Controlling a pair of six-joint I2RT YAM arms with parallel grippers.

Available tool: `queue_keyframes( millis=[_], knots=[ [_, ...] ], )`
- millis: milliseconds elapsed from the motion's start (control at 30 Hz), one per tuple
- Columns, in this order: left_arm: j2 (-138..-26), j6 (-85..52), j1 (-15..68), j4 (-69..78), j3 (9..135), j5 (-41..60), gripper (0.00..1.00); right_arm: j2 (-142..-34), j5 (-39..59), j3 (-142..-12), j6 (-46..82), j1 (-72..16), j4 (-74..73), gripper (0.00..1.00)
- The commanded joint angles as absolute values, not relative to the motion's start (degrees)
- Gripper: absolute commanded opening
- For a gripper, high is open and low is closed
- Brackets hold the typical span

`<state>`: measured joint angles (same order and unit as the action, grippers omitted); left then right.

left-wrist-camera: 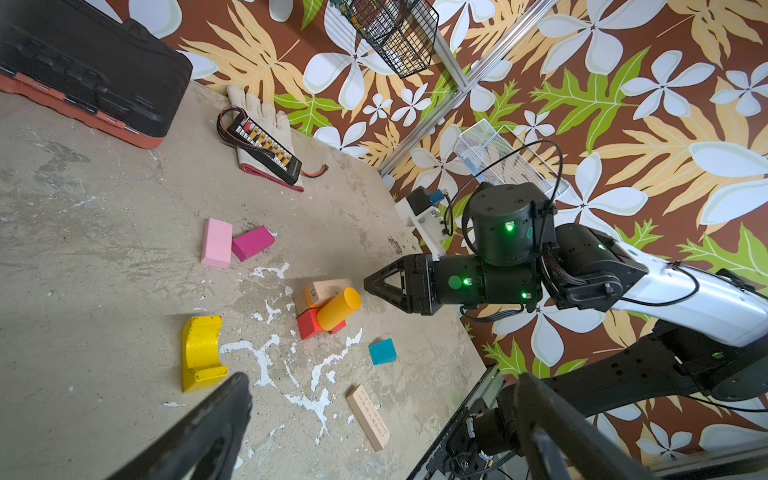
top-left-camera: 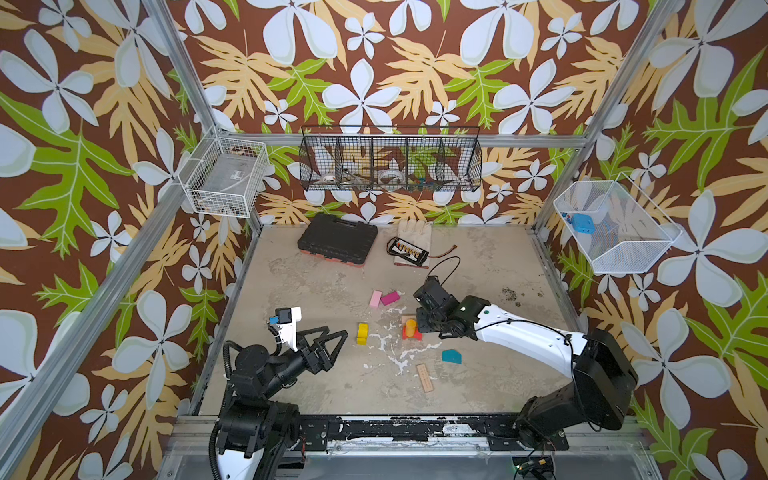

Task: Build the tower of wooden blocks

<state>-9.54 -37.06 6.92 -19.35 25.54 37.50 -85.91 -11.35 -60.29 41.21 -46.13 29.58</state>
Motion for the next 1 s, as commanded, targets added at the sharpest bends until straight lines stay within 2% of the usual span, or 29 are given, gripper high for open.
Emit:
queue_keyframes(
  millis=[0,133,167,433,767,867,967],
  knots=[
    [-9.45,-37.0,6.95,-18.03,25.58,37.45,1.0,-82.75,-14.5,-59.04,40.22,-46.75,29.34,0.43],
    [-9.49,-37.02,7.02,-18.02,25.57,37.18,1.0,-77.06,-19.09,-59.2,38.05,-52.46,25.49,0.64],
    [-9.57,-37.05,6.92,-18.04,25.6,37.09,1.0,-76.98,-20.09,-60.32,37.57,-54.01,25.08,0.66],
    [-9.58,-36.96,6.87,-18.19,25.67,37.08,1.0,-89.01,-22.59,-71.69,38.64,-61.8,28.26,0.66],
    [-9.18,-36.91,7.03,-18.19,25.69,37.31,1.0,-81.54,-18.69,-56.31,44.02,-66.92,25.45,0.63],
    [-9.23,-36.92,6.94,-18.29,25.75,36.89,1.0,-84.05,-16.34,-55.66,44.65,-68.18,22.09,0.64],
    [-9.3,-36.74,6.91,-18.66,26.05,36.32,1.0,-88.98,-18.72,-59.12,45.68,-69.77,24.57,0.69]
  ],
)
